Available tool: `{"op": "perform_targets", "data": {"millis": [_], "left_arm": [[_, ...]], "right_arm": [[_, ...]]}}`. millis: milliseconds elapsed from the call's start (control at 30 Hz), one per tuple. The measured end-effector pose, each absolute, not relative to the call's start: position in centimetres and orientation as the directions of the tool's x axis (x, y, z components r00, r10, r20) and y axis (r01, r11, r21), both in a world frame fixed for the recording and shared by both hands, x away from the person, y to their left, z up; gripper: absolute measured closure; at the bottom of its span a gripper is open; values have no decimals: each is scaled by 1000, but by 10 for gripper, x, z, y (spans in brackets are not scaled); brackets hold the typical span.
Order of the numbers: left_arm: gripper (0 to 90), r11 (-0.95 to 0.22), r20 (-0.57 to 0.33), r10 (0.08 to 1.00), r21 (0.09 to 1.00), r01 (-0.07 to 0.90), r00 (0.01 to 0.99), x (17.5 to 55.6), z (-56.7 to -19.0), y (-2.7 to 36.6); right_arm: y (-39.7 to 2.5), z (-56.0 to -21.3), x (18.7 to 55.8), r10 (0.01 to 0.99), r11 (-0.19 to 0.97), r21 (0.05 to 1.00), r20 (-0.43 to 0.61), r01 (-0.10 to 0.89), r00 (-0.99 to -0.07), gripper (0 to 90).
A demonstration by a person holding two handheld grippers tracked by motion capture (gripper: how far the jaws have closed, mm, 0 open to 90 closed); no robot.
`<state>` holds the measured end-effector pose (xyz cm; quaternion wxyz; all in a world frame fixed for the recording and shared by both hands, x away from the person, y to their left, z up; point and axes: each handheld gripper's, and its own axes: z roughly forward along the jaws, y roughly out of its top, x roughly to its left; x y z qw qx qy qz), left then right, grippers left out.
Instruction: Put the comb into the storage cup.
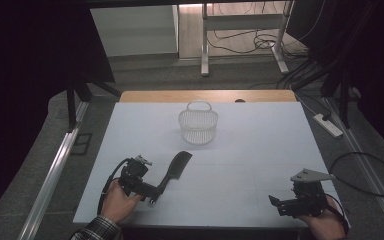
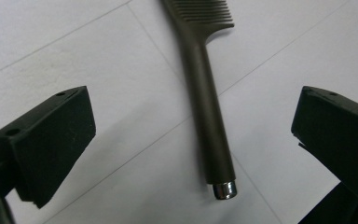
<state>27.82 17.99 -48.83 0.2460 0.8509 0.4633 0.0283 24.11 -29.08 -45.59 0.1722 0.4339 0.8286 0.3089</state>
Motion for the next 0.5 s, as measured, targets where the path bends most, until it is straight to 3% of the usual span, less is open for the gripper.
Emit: {"op": "perform_targets", "data": {"millis": [500], "left_arm": [[0, -483, -176, 797, 391, 784, 578, 283, -511, 170]], "right_arm": [[-290, -456, 241, 822, 440, 656, -19, 613, -569, 7]]}}
